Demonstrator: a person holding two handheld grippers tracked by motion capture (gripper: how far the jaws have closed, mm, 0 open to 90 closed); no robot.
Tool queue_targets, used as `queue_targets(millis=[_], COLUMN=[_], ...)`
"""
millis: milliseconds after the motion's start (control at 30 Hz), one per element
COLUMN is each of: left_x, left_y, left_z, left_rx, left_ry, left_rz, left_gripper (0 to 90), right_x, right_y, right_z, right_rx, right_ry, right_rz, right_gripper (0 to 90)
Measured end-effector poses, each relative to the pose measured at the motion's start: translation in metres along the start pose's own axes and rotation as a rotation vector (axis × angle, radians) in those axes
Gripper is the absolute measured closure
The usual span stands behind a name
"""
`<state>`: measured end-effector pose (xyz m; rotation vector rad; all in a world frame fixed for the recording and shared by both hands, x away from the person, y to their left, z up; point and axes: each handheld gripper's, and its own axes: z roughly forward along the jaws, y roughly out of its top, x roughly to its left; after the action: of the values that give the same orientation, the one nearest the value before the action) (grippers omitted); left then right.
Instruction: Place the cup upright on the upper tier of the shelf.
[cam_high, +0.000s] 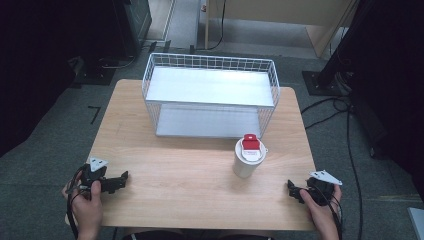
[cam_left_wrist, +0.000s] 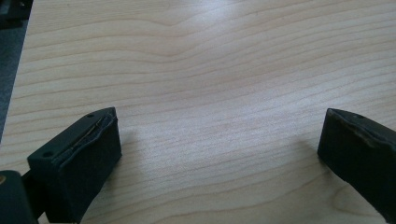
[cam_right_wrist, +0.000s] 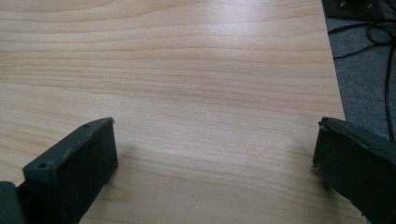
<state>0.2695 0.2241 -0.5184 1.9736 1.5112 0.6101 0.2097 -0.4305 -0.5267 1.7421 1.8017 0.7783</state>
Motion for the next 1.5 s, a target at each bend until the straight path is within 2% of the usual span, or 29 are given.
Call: queue_targets(millis=[167,300,333,467,667,833,1100,1500], left_x=[0.0,0.0,0.0,0.0,0.0,0.0,0.0,0.0], left_y=[0.0,0.001,0.001,0.001,0.001,0.001,0.001,0.001], left_z=[0.0,0.001,0.001,0.001,0.001,0.001,0.001,0.001], left_rx=[-0.001,0.0,-0.001,0.0,0.0,0.0,0.0,0.0], left_ry=[0.002,0.001,0.001,0.001,0.001,0.001,0.001,0.001], left_rz=[-0.004,-0.003,-0.003,-0.003,-0.003,-0.003,-0.003,-0.002], left_gripper=[0.0,0.0,0.0,0.0,0.0,0.0,0.0,0.0], right_x=[0.001,0.006,0.008,0.021,0.042,0.054,0.076,0.107], right_y=[-0.002,0.0,0.001,0.007,0.012,0.017,0.021,0.026], right_z=[-0.002,-0.006,-0.007,-0.01,-0.01,-0.013,-0.011,-0.007], right_rx=[-0.004,-0.026,-0.035,-0.056,-0.067,-0.099,-0.11,-0.128], right_ry=[0.0,0.037,0.041,0.071,0.112,0.179,0.208,0.27], right_rz=[0.001,0.028,0.021,0.017,-0.033,-0.009,-0.048,-0.07], right_gripper=[0.3,0.2,0.2,0.2,0.2,0.2,0.2,0.2])
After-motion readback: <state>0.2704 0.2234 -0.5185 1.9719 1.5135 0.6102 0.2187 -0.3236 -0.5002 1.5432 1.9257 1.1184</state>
